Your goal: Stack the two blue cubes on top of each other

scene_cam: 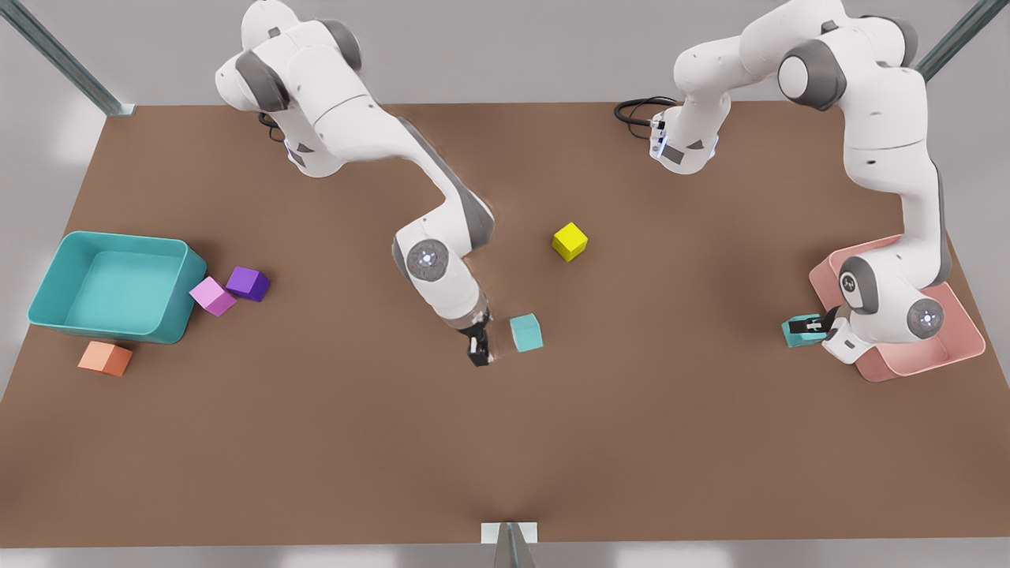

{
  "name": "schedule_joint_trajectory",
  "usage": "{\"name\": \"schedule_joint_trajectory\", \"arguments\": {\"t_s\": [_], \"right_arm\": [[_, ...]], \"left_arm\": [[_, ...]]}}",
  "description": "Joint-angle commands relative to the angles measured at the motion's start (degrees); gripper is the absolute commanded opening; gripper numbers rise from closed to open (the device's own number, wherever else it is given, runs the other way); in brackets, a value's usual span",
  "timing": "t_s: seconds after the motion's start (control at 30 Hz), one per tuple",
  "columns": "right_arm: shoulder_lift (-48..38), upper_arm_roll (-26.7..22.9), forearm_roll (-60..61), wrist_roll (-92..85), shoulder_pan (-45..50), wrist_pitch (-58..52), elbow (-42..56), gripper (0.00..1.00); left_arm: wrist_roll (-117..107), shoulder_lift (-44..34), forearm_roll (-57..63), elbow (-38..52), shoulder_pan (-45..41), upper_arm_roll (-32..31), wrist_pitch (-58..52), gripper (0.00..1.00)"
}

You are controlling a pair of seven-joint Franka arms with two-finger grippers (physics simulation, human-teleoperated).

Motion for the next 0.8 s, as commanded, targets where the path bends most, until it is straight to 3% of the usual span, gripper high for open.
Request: {"name": "schedule_joint_trajectory", "arguments": {"t_s": [0.0, 0.03, 0.07, 0.1, 0.13, 0.17, 0.23, 0.3, 0.4, 0.43, 0.5, 0.57, 0.67, 0.77], "right_arm": [[-0.62, -0.19, -10.04, -75.86, -11.18, -23.86, 0.82, 1.00], [-3.43, -2.73, -18.41, -102.53, -14.71, -25.35, 1.70, 1.00], [-6.24, -5.37, -18.50, -109.49, -15.76, -26.50, 2.40, 1.00], [-12.99, -4.50, -18.59, -110.47, -19.98, -26.14, 1.09, 1.00], [-24.77, 6.91, -19.03, -110.64, -29.55, -25.00, -5.93, 1.00], [-33.29, 10.80, -18.77, -111.08, -32.73, -24.03, -11.47, 1.00], [-40.87, 10.80, -17.89, -112.05, -32.73, -25.35, -15.00, 1.00], [-38.50, 10.62, -18.15, -111.52, -32.73, -29.13, -15.96, 1.00], [-34.11, 9.74, -18.50, -111.52, -32.82, -32.03, -13.85, 1.00], [-33.58, 9.74, -18.59, -111.52, -32.91, -32.12, -13.77, 1.00], [-33.58, 9.66, -19.46, -111.44, -32.99, -32.65, -13.77, 1.00], [-32.79, 9.48, -19.64, -110.12, -33.70, -32.73, -13.77, 1.00], [-32.26, 9.30, -19.56, -109.85, -33.70, -33.09, -13.77, 1.00], [-32.17, 9.30, -19.56, -108.45, -34.05, -33.09, -13.59, 1.00]], "left_arm": [[7.28, 0.24, 0.07, 0.02, 0.08, 0.05, 1.48, 1.00], [7.28, 0.68, -0.01, 0.02, 0.17, 0.05, 1.56, 1.00], [7.28, 1.03, -0.01, 0.02, 0.17, 0.05, 1.92, 1.00], [7.28, 1.12, -0.01, 0.02, 0.17, 0.05, 2.00, 1.00], [7.19, 1.38, -0.10, 0.02, 0.08, 0.05, 2.00, 1.00], [7.19, 1.82, -0.10, 0.02, 0.08, 0.05, 2.09, 1.00], [7.19, 2.70, -0.10, 0.02, 0.08, 0.05, 3.15, 1.00], [7.19, 3.14, -0.19, 0.02, 0.08, 0.05, 3.76, 1.00], [7.19, 3.49, -0.28, 0.11, 0.08, 0.05, 5.08, 0.50], [7.19, 3.40, -0.28, 0.11, 0.08, 0.05, 5.08, 0.41], [7.01, 2.96, -0.36, 0.20, -0.36, -0.13, 5.08, 0.40], [4.56, 0.50, -0.80, 2.04, -1.50, -4.52, 0.52, 0.41], [-16.70, 0.06, -0.37, 9.77, -1.94, -16.91, -11.70, 0.41], [-42.98, 0.06, 3.24, 14.44, -21.53, -19.38, -17.95, 0.42]]}}
